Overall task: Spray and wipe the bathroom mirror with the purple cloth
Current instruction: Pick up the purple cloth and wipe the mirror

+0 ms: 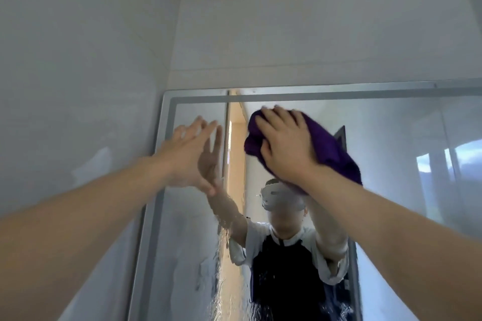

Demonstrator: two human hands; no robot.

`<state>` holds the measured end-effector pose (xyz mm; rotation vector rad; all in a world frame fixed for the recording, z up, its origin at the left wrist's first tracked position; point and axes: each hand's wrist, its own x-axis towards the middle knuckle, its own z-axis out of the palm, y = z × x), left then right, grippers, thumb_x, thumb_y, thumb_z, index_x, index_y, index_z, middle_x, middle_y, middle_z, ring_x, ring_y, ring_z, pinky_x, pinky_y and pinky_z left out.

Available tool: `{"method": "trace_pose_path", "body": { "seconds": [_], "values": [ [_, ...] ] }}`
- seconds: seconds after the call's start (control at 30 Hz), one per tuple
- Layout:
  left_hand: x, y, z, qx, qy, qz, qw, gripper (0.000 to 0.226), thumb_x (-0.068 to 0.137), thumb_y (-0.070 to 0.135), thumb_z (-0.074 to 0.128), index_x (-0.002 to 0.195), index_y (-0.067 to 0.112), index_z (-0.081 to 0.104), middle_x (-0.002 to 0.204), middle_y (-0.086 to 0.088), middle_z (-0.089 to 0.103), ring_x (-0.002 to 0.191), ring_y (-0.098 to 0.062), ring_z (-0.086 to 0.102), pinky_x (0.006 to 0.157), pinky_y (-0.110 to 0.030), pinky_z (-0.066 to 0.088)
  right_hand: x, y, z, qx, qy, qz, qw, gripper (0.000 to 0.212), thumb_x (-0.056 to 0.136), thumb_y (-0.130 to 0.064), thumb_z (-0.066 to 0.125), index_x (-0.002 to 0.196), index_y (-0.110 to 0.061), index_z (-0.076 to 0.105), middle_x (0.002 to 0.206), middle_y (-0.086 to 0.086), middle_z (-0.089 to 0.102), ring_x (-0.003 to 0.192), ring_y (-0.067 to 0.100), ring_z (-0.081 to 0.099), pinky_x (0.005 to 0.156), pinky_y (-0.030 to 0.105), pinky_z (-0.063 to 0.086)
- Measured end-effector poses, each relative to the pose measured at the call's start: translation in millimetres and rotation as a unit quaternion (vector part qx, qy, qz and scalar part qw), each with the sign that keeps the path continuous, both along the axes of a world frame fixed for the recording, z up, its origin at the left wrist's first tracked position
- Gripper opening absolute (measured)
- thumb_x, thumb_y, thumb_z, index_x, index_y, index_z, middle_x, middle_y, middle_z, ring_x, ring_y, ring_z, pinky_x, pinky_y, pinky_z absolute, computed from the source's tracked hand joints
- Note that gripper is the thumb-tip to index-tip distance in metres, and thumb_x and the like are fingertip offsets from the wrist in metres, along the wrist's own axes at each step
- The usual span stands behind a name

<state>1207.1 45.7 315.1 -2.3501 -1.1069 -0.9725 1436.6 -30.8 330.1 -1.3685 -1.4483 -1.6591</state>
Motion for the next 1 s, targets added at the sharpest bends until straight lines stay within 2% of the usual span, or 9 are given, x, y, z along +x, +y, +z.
{"method": "trace_pose_path", "body": {
  "seconds": [0.13, 0.23, 0.3, 0.37, 0.43, 0.5, 0.7, 0.87, 1.0],
  "values": [
    [-17.6, 23.3, -21.5, -0.006, 0.023, 0.064, 0.998, 0.164, 0.052, 0.066, 0.093, 0.149, 0.046, -0.038, 0.164, 0.006, -0.041, 0.156, -0.032, -0.027, 0.124, -0.068, 0.009, -12.9, 8.7, -68.5, -0.108, -0.078, 0.012, 0.991, 0.058, 0.072, -0.024, 0.058, 0.128, -0.013, 0.066, 0.143, 0.008, 0.06, 0.13, 0.037, 0.055, 0.112, 0.053, 0.032],
    [-21.0, 28.4, -27.4, -0.017, 0.011, 0.045, 0.999, 0.161, 0.056, 0.062, 0.093, 0.148, 0.049, -0.039, 0.161, 0.008, -0.045, 0.154, -0.031, -0.032, 0.122, -0.072, 0.005, -10.2, 8.5, -135.9, -0.208, -0.197, 0.001, 0.958, 0.059, 0.073, -0.029, 0.048, 0.128, -0.018, 0.069, 0.143, 0.003, 0.062, 0.13, 0.032, 0.058, 0.113, 0.053, 0.029],
    [-21.8, 26.5, -26.6, -0.017, 0.015, 0.048, 0.999, 0.161, 0.058, 0.062, 0.093, 0.149, 0.047, -0.038, 0.161, 0.008, -0.045, 0.154, -0.032, -0.032, 0.122, -0.072, 0.005, 3.2, 1.6, -166.2, -0.247, -0.267, -0.001, 0.931, 0.051, 0.082, -0.029, 0.047, 0.126, -0.023, 0.071, 0.143, -0.002, 0.063, 0.133, 0.027, 0.058, 0.117, 0.052, 0.026],
    [-19.7, 23.4, -26.0, -0.018, 0.015, 0.05, 0.998, 0.16, 0.059, 0.06, 0.094, 0.152, 0.044, -0.036, 0.162, 0.006, -0.043, 0.154, -0.033, -0.031, 0.122, -0.072, 0.005, 20.1, -9.7, -171.9, -0.273, -0.31, 0.009, 0.911, 0.046, 0.087, -0.031, 0.05, 0.129, -0.026, 0.069, 0.147, -0.003, 0.06, 0.138, 0.025, 0.054, 0.12, 0.051, 0.024],
    [-18.0, 22.1, -26.1, -0.015, 0.016, 0.044, 0.999, 0.161, 0.059, 0.057, 0.095, 0.154, 0.041, -0.034, 0.163, 0.004, -0.042, 0.153, -0.035, -0.031, 0.124, -0.069, 0.007, 36.5, -19.2, -152.5, -0.295, -0.32, 0.014, 0.9, 0.053, 0.081, -0.032, 0.061, 0.134, -0.024, 0.064, 0.151, -0.001, 0.056, 0.14, 0.027, 0.05, 0.119, 0.052, 0.026],
    [-17.7, 23.5, -25.6, -0.022, 0.015, 0.024, 0.999, 0.161, 0.06, 0.054, 0.096, 0.155, 0.039, -0.033, 0.164, 0.002, -0.041, 0.153, -0.036, -0.031, 0.127, -0.063, 0.008, 46.7, -26.8, -115.8, -0.281, -0.286, 0.0, 0.916, 0.06, 0.077, -0.033, 0.064, 0.136, -0.021, 0.062, 0.151, 0.002, 0.056, 0.137, 0.031, 0.052, 0.116, 0.053, 0.031],
    [-13.4, 33.5, -22.6, -0.024, 0.01, 0.007, 1.0, 0.164, 0.057, 0.054, 0.097, 0.153, 0.041, -0.034, 0.162, 0.004, -0.043, 0.151, -0.036, -0.035, 0.128, -0.059, 0.006, 32.4, -28.5, -0.5, -0.116, -0.07, -0.058, 0.989, 0.058, 0.092, -0.037, 0.042, 0.143, -0.014, 0.056, 0.152, 0.009, 0.053, 0.138, 0.036, 0.05, 0.114, 0.053, 0.036],
    [-13.1, 40.5, -23.5, -0.02, 0.013, 0.018, 1.0, 0.165, 0.058, 0.052, 0.097, 0.152, 0.041, -0.038, 0.161, 0.005, -0.046, 0.149, -0.036, -0.037, 0.127, -0.061, 0.006, -0.9, 6.7, 35.0, 0.007, 0.011, -0.043, 0.999, 0.051, 0.092, -0.032, 0.046, 0.138, -0.011, 0.056, 0.15, 0.01, 0.052, 0.135, 0.036, 0.047, 0.113, 0.053, 0.033],
    [-13.8, 43.8, -23.8, -0.014, 0.012, 0.016, 1.0, 0.167, 0.056, 0.053, 0.098, 0.151, 0.042, -0.039, 0.161, 0.005, -0.046, 0.15, -0.037, -0.037, 0.127, -0.061, 0.007, -26.9, 25.3, 39.1, 0.024, 0.023, -0.035, 0.999, 0.052, 0.091, -0.03, 0.044, 0.137, -0.011, 0.057, 0.149, 0.009, 0.054, 0.132, 0.036, 0.049, 0.112, 0.054, 0.032]
  ]
}}
